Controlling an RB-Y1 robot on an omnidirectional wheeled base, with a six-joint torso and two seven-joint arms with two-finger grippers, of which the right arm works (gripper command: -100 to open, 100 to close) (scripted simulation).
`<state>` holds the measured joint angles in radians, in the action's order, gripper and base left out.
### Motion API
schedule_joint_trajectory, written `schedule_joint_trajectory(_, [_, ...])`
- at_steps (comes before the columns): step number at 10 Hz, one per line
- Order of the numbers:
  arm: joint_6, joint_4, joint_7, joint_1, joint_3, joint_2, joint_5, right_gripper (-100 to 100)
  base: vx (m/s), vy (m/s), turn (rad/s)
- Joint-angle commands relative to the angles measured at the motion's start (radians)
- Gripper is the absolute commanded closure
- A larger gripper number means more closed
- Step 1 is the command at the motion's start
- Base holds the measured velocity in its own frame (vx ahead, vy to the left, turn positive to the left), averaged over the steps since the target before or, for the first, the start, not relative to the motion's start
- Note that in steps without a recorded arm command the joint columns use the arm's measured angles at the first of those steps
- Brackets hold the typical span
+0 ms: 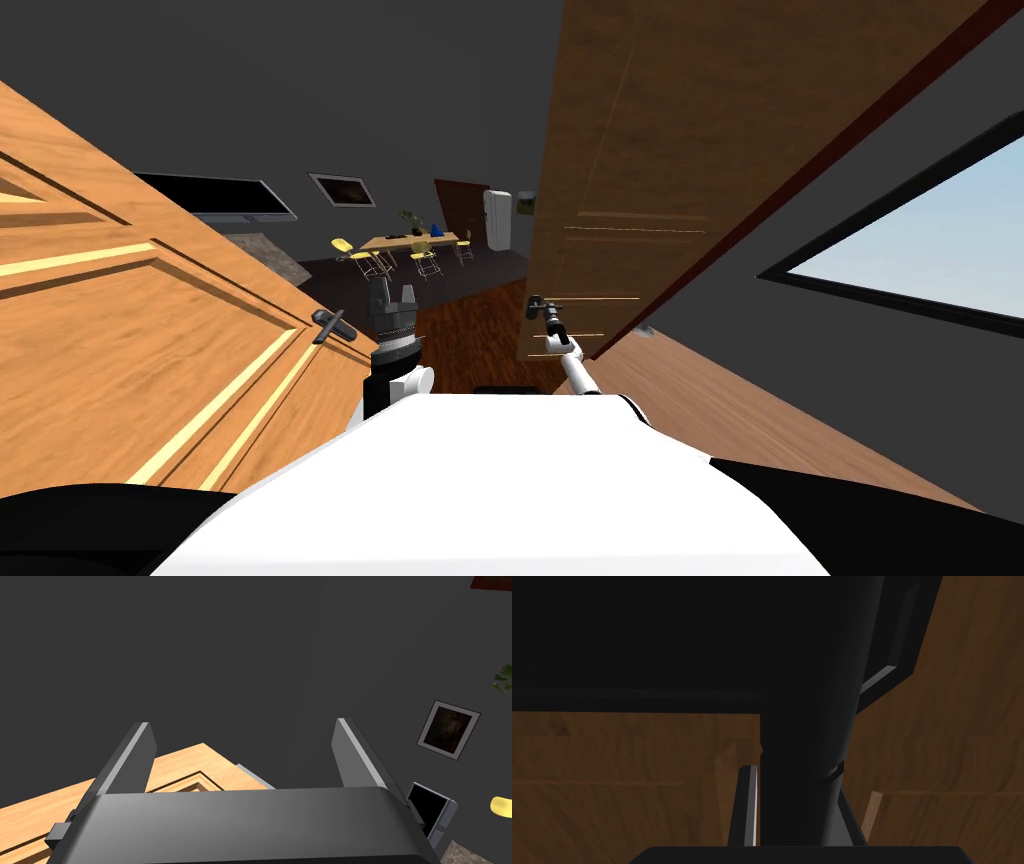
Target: Push the door open
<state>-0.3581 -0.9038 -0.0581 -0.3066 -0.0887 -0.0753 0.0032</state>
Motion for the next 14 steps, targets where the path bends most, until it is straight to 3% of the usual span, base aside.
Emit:
schedule_joint_trajectory(1, [-0.005, 0.006, 0.002, -0.012, -0.015, -0.010, -0.004, 100, 0.177, 0.092, -0.059])
schedule_joint_trajectory(14, [-0.009, 0.019, 0.042, -0.006, -0.164, -0.046, -0.036, 100, 0.187, 0.095, -0.063])
